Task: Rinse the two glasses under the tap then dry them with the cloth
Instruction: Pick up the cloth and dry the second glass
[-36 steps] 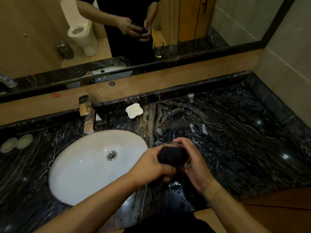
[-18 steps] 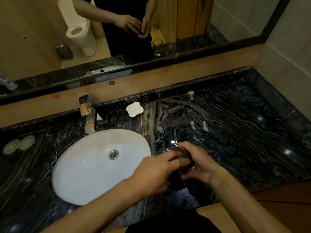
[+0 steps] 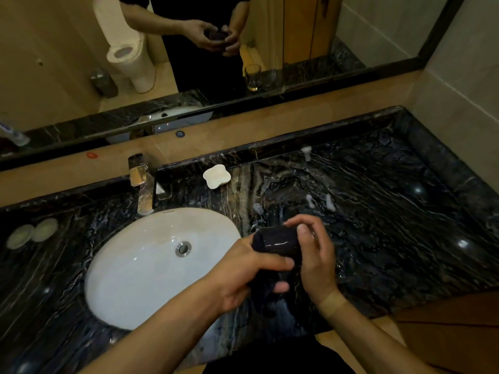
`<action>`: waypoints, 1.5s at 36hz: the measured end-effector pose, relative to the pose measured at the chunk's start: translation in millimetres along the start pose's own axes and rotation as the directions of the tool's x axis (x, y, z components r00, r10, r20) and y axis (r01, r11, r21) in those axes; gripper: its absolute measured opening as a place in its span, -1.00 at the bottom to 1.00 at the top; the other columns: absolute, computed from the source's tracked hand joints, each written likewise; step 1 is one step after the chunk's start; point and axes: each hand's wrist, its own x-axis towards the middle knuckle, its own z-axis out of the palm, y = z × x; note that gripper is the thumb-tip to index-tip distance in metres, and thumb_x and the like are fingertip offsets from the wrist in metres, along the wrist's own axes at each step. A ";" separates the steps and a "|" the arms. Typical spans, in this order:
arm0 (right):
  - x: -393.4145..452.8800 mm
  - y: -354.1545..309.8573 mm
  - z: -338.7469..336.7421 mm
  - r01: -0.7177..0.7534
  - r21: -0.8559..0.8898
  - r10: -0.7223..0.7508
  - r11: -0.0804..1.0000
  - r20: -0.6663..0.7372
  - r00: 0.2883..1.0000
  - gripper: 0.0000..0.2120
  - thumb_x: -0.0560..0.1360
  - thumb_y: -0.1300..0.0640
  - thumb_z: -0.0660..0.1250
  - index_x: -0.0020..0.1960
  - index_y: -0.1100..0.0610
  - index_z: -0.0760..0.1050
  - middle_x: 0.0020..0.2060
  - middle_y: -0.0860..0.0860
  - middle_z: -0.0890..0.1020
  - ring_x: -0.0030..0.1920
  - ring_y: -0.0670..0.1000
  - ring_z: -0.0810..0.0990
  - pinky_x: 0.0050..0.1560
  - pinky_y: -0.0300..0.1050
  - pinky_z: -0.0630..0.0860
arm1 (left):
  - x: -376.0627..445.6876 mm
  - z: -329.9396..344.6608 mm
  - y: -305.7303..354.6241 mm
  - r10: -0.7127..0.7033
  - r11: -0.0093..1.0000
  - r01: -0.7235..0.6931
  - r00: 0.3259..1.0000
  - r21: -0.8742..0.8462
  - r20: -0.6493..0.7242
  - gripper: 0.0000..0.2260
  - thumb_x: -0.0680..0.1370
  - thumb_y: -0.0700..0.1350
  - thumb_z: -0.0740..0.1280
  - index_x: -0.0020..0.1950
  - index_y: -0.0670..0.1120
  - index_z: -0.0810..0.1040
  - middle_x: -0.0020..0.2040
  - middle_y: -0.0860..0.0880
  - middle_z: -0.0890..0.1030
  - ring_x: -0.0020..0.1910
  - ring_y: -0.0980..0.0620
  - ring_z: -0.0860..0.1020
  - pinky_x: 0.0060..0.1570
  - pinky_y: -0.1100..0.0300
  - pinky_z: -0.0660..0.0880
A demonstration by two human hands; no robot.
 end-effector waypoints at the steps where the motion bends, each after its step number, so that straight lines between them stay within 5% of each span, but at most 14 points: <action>1: 2.1 -2.8 1.9 -0.062 0.014 0.062 0.998 -0.031 0.998 -0.78 0.56 0.04 0.17 -0.06 0.09 0.56 -0.15 -0.11 0.64 -0.13 -0.13 0.59 -0.13 -0.30 0.48 | -1.0 2.8 -2.6 0.052 0.997 -0.051 0.999 0.060 -0.008 -0.56 0.42 -0.45 0.44 0.25 -0.13 0.60 0.10 -0.18 0.69 -0.04 -0.03 0.65 -0.31 0.12 0.62; 4: 10.1 -13.1 4.9 -0.377 0.114 0.383 0.919 -0.041 0.923 -0.77 0.54 0.08 0.23 -0.23 0.03 0.60 -0.28 -0.09 0.66 -0.19 -0.06 0.60 -0.19 -0.16 0.49 | 1.4 3.2 -11.5 0.287 0.851 -0.239 0.957 0.467 -0.032 -0.47 0.36 -0.40 0.48 0.24 0.04 0.59 -0.06 0.05 0.72 -0.14 0.10 0.67 -0.15 0.10 0.62; 8: 21.8 -30.4 -7.2 -0.798 0.060 0.768 0.600 0.236 0.595 -0.76 0.57 0.03 0.26 -0.19 0.09 0.59 -0.35 0.07 0.63 -0.30 0.08 0.60 -0.35 -0.13 0.53 | 6.1 -11.1 -16.9 0.416 0.282 -0.406 0.868 0.869 0.271 -0.42 0.41 -0.12 0.44 0.38 0.23 0.41 0.30 0.14 0.56 0.20 0.08 0.59 0.14 0.04 0.57; 13: 30.0 -29.4 -20.1 -0.856 -0.133 0.814 0.499 0.411 0.411 -0.69 0.57 -0.13 0.25 0.00 0.10 0.59 -0.39 0.04 0.60 -0.43 0.01 0.60 -0.45 -0.14 0.53 | 5.0 -25.9 -12.6 0.269 -0.413 -0.465 0.759 0.783 0.592 -0.49 0.48 0.03 0.09 0.45 0.23 0.26 0.45 0.08 0.42 0.20 -0.06 0.58 -0.34 0.04 0.60; 16: 25.4 -27.2 -20.6 -0.819 0.019 0.703 0.573 0.502 0.504 -0.69 0.56 -0.16 0.23 -0.01 0.05 0.58 -0.27 0.05 0.62 -0.27 0.03 0.61 -0.34 -0.11 0.55 | 7.8 -30.1 -11.9 0.379 -0.172 -0.475 0.777 0.863 0.503 -0.49 0.47 -0.11 0.30 0.41 0.20 0.39 0.44 0.14 0.44 0.26 0.03 0.57 -0.05 0.00 0.63; 21: 9.8 -9.2 -11.2 -0.289 0.166 0.253 0.943 0.208 0.945 -0.71 0.51 -0.14 0.25 0.11 -0.02 0.56 0.05 -0.02 0.65 0.13 0.04 0.60 0.16 0.01 0.51 | -0.1 -8.7 8.5 0.156 0.954 -0.150 0.988 0.259 -0.001 -0.55 0.44 -0.44 0.43 0.26 -0.08 0.59 0.11 -0.18 0.69 -0.02 -0.06 0.66 -0.21 -0.02 0.67; 29: 17.8 -13.3 2.7 -0.130 0.028 0.131 0.991 -0.030 0.991 -0.79 0.47 -0.07 0.23 -0.14 -0.02 0.59 -0.15 -0.06 0.66 -0.09 -0.01 0.62 -0.04 -0.06 0.52 | 3.3 0.8 9.7 0.125 0.970 -0.127 0.992 0.206 0.023 -0.49 0.39 -0.49 0.43 0.28 -0.11 0.57 0.04 -0.20 0.69 -0.14 0.04 0.66 -0.28 0.13 0.61; 31: 23.8 -19.6 3.1 -0.364 0.123 0.367 0.923 -0.004 0.930 -0.81 0.48 0.01 0.28 -0.22 0.01 0.63 -0.24 -0.03 0.67 -0.14 0.02 0.61 -0.12 -0.07 0.51 | 7.1 -2.3 3.0 0.338 0.793 -0.319 0.939 0.520 0.060 -0.44 0.37 -0.42 0.45 0.29 0.00 0.58 0.00 -0.02 0.69 -0.13 0.10 0.66 -0.14 0.17 0.60; 34: 31.4 -32.5 -7.0 -0.760 0.092 0.725 0.643 0.247 0.643 -0.78 0.54 0.04 0.30 -0.22 0.08 0.60 -0.41 0.03 0.62 -0.37 0.04 0.60 -0.41 -0.14 0.51 | 10.9 -13.5 -2.7 0.458 0.152 -0.452 0.820 0.879 0.343 -0.44 0.45 -0.18 0.40 0.41 0.18 0.43 0.32 0.12 0.55 0.18 0.09 0.59 0.08 0.15 0.58; 38: 39.6 -30.9 -19.4 -0.866 -0.129 0.819 0.484 0.416 0.396 -0.74 0.54 -0.09 0.28 -0.12 0.08 0.58 -0.43 0.02 0.56 -0.46 0.01 0.57 -0.46 -0.16 0.48 | 12.1 -29.2 -4.9 0.292 -0.467 -0.475 0.714 0.746 0.637 -0.50 0.48 0.01 0.13 0.45 0.20 0.29 0.38 0.09 0.48 0.10 -0.01 0.60 -0.39 0.20 0.48; 41: 38.4 -26.8 -20.1 -0.858 -0.046 0.757 0.512 0.497 0.425 -0.68 0.56 -0.16 0.24 -0.08 0.05 0.62 -0.33 0.04 0.64 -0.32 0.02 0.64 -0.37 -0.10 0.56 | 18.3 -37.4 -6.8 0.348 -0.275 -0.513 0.735 0.813 0.582 -0.48 0.48 -0.08 0.29 0.43 0.20 0.35 0.43 0.13 0.43 0.23 0.02 0.57 -0.14 0.09 0.63; 46: 21.6 -10.1 -8.0 -0.431 0.138 0.390 0.892 0.247 0.887 -0.76 0.51 -0.10 0.27 0.06 0.02 0.57 -0.02 -0.03 0.67 0.04 0.01 0.62 -0.01 -0.11 0.54 | 12.7 -18.7 10.0 0.160 0.921 -0.165 0.986 0.354 0.042 -0.55 0.46 -0.42 0.43 0.29 -0.08 0.57 0.04 -0.10 0.68 -0.10 0.00 0.66 -0.20 0.08 0.67; 50: 14.8 -4.2 -3.4 -0.041 -0.041 0.048 0.998 0.182 0.982 -0.74 0.54 -0.08 0.21 0.11 0.03 0.51 0.00 -0.16 0.62 0.07 -0.11 0.60 0.04 -0.33 0.48 | 16.4 -17.9 14.5 -0.068 0.997 0.068 0.998 -0.047 0.014 -0.58 0.46 -0.44 0.40 0.29 -0.19 0.57 0.17 -0.22 0.66 0.02 -0.09 0.65 -0.36 0.18 0.63; 54: 21.8 -6.5 5.2 -0.120 -0.080 0.122 0.990 0.021 0.992 -0.83 0.52 0.01 0.22 -0.13 0.01 0.57 -0.19 -0.16 0.65 -0.16 -0.18 0.60 -0.17 -0.37 0.46 | 17.8 -8.9 4.7 0.039 0.989 -0.037 0.999 0.147 -0.012 -0.51 0.40 -0.47 0.43 0.27 -0.12 0.57 0.04 -0.21 0.67 -0.15 -0.06 0.63 -0.25 0.04 0.64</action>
